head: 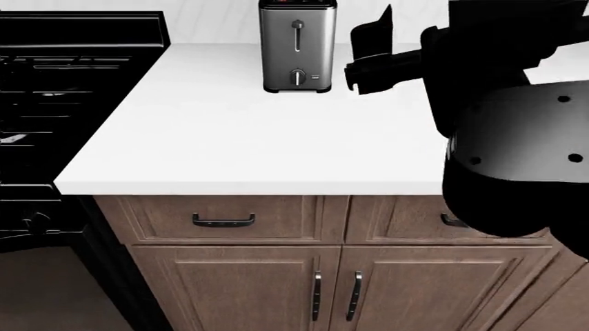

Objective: Push down the lever of the toaster to turn it on.

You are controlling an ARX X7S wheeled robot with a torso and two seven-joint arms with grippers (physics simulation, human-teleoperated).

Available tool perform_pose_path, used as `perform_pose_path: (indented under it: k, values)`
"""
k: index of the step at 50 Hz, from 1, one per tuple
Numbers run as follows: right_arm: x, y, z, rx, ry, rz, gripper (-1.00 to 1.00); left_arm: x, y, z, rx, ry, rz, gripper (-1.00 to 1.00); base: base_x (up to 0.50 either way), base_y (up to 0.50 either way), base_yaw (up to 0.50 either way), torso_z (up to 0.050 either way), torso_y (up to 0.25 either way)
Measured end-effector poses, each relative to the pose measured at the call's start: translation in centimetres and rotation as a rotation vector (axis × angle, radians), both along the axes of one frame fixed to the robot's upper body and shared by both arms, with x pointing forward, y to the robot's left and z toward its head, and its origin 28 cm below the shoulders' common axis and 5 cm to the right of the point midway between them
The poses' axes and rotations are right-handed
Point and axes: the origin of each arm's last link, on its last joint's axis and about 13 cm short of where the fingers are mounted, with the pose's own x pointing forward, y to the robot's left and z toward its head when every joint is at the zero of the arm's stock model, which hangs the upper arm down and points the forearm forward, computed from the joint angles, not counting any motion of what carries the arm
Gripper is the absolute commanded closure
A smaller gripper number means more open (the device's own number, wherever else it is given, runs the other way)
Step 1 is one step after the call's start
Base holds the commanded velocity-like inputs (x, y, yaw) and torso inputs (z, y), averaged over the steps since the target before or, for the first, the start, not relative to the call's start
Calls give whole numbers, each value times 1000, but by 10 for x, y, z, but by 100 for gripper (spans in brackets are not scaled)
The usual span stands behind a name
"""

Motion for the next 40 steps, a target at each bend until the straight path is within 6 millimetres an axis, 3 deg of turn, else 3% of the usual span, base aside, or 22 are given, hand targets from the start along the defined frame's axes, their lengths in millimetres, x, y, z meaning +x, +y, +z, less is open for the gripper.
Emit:
perform_pose_path:
  k: [12,31,40]
  values:
    - [5,9,17,-41,-2,8,-100,0,0,0,-4,-1,-2,-100,500,31,0,0,0]
    - [7,12,19,-65,-7,6,-100,-1,1,-1,-9,-5,0,-100,493,238,0,0,1]
    - [9,11,17,-61,-12,-2,-100,-1,1,-1,-10,-7,1,-100,26,12,0,0,1]
